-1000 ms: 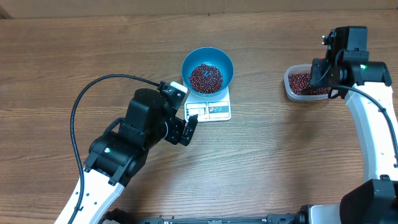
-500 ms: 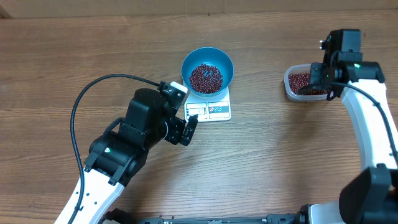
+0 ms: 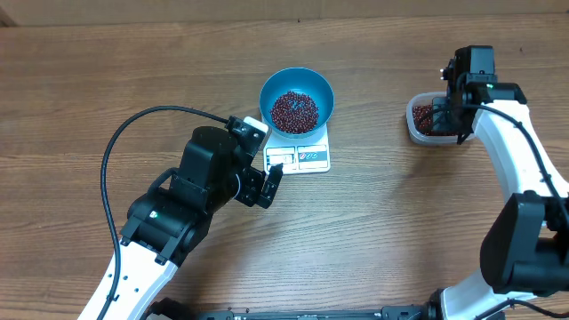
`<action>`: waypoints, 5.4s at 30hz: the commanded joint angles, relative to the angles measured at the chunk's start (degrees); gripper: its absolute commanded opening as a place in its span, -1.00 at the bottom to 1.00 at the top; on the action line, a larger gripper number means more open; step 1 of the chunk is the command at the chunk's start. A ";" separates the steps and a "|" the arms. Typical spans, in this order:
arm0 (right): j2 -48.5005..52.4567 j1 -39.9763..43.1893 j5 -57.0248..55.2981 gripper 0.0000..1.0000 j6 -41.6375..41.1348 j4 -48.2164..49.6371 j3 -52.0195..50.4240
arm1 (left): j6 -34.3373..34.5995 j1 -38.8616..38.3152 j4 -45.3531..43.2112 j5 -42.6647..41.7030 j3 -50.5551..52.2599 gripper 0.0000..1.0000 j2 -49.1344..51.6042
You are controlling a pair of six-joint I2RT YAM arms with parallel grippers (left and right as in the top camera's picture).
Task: Scoop item into bowl and weigh 150g on scale
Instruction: 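Dip the red scoop into the beans in the tub, then lift the filled scoop and carry it left over the blue bowl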
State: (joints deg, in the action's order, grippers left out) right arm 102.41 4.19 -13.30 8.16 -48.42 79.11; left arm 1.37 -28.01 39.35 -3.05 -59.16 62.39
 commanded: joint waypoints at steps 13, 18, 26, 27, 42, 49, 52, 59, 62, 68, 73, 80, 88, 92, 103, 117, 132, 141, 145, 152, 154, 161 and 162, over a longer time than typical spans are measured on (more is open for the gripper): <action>0.63 6.88 8.50 -0.93 1.40 -1.18 -0.52 | 0.55 0.28 -0.15 -0.85 0.09 0.99 0.20; 0.63 7.19 12.92 -0.93 4.00 0.57 -2.34 | 0.55 0.28 -0.13 -0.85 0.09 0.99 0.20; 0.66 7.19 14.75 -0.93 4.13 0.50 -2.43 | 0.55 0.28 -0.13 -0.85 0.09 0.98 0.20; 0.66 7.19 14.84 -0.93 4.13 0.46 -2.47 | 0.55 0.28 -0.13 -0.85 0.09 0.99 0.20; 0.66 7.19 21.18 -0.93 6.93 -0.87 -2.62 | 0.55 0.28 -0.15 -0.85 0.09 0.99 0.20; 0.66 7.19 24.15 -0.93 6.93 -1.27 -2.62 | 0.55 0.28 -0.13 -0.85 0.09 0.99 0.20; 0.66 7.19 25.99 -0.93 6.93 -1.40 -2.62 | 0.55 0.28 -0.15 -0.85 0.09 0.99 0.20; 0.66 7.19 29.55 -0.93 6.91 -1.18 -2.62 | 0.55 0.28 -0.13 -0.85 0.09 0.99 0.20; 0.66 7.19 29.75 -0.93 6.93 -1.16 -2.62 | 0.55 0.28 -0.15 -0.85 0.09 0.99 0.20; 0.66 7.21 30.58 -0.93 6.88 -1.16 -2.62 | 0.55 0.28 -0.13 -0.85 0.09 0.99 0.20; 0.66 7.21 30.56 -0.93 6.71 -1.11 -2.62 | 0.55 0.28 -0.13 -0.85 0.09 0.99 0.20; 0.66 8.28 30.56 -0.93 6.16 -0.72 -2.67 | 0.55 0.28 -0.15 -0.85 0.09 0.99 0.20; 0.70 11.19 32.65 -0.93 5.44 -1.07 -2.67 | 0.55 0.28 -0.15 -0.85 0.09 0.99 0.20; 1.49 11.98 32.50 -0.93 5.42 -0.46 -2.97 | 0.55 0.28 -0.13 -0.85 0.09 0.99 0.20; 4.42 12.09 34.67 -0.93 5.42 -0.13 -2.99 | 0.55 0.28 -0.13 -0.85 0.09 0.99 0.20; 5.03 16.83 47.19 -0.93 7.30 -0.57 -2.99 | 0.55 0.28 -0.15 -0.85 0.09 0.99 0.20; 5.03 18.91 53.96 -0.93 7.37 -1.22 -2.99 | 0.55 0.28 -0.13 -0.85 0.09 0.99 0.20; 5.03 20.35 54.29 -0.93 7.34 -2.36 -2.99 | 0.55 0.28 -0.13 -0.85 0.09 0.99 0.20; 5.03 23.54 59.78 -0.93 7.37 -2.91 -2.99 | 0.55 0.28 -0.13 -0.85 0.09 0.99 0.20; 5.03 27.89 65.94 -0.93 7.45 -4.66 -2.99 | 0.55 0.28 -0.13 -0.85 0.09 0.99 0.20; 5.03 28.11 67.43 -0.93 8.11 -4.74 -2.99 | 0.55 0.28 -0.13 -0.83 0.09 0.99 0.20; 5.03 28.22 72.00 -0.93 8.66 -4.87 -2.99 | 0.55 0.28 -0.15 -0.85 0.09 0.99 0.20; 5.03 28.22 72.39 -0.93 8.68 -4.87 -2.99 | 0.55 0.28 -0.13 -0.83 0.09 0.99 0.20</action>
State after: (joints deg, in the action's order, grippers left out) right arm 107.42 32.21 55.40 15.77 -53.43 76.47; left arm 1.37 -28.01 39.35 -3.07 -59.16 62.39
